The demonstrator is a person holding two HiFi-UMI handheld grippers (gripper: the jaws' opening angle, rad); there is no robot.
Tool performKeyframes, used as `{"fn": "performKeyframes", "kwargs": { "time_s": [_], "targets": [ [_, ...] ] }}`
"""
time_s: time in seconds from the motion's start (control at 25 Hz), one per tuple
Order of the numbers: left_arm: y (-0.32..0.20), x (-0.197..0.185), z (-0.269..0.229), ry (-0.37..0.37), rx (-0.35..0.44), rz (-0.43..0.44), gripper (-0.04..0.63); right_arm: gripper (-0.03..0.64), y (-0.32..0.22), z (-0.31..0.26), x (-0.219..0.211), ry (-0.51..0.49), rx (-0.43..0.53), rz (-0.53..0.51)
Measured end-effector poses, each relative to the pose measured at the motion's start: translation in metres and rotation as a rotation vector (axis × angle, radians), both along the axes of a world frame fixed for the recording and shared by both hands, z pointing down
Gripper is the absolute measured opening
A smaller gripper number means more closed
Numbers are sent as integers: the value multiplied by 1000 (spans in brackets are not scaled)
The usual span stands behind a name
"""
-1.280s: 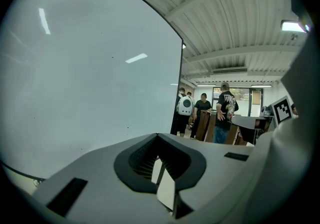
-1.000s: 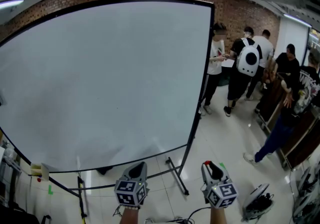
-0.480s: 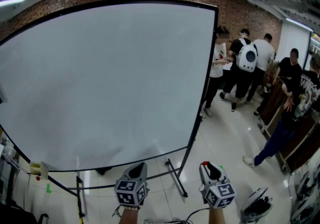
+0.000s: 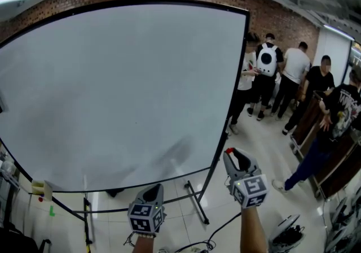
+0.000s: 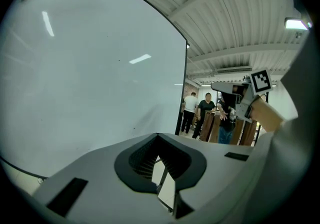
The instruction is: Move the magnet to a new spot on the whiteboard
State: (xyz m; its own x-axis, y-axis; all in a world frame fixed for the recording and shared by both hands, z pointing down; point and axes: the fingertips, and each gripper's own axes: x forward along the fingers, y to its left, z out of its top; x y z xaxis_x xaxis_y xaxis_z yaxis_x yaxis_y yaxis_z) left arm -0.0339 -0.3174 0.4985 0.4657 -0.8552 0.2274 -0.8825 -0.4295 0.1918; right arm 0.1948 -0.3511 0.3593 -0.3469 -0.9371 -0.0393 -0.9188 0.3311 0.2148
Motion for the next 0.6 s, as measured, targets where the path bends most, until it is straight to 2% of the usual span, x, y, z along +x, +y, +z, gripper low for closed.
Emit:
{"fn": "performKeyframes", "kwargs": {
  "time_s": [0.2, 0.6],
  "targets": [
    [1, -6, -3, 5, 8, -17, -8, 140, -32, -64, -17, 77, 87, -22],
    [-2, -18, -9, 7, 19, -54, -8, 141, -79, -123, -46, 147, 136, -59]
  ]
}}
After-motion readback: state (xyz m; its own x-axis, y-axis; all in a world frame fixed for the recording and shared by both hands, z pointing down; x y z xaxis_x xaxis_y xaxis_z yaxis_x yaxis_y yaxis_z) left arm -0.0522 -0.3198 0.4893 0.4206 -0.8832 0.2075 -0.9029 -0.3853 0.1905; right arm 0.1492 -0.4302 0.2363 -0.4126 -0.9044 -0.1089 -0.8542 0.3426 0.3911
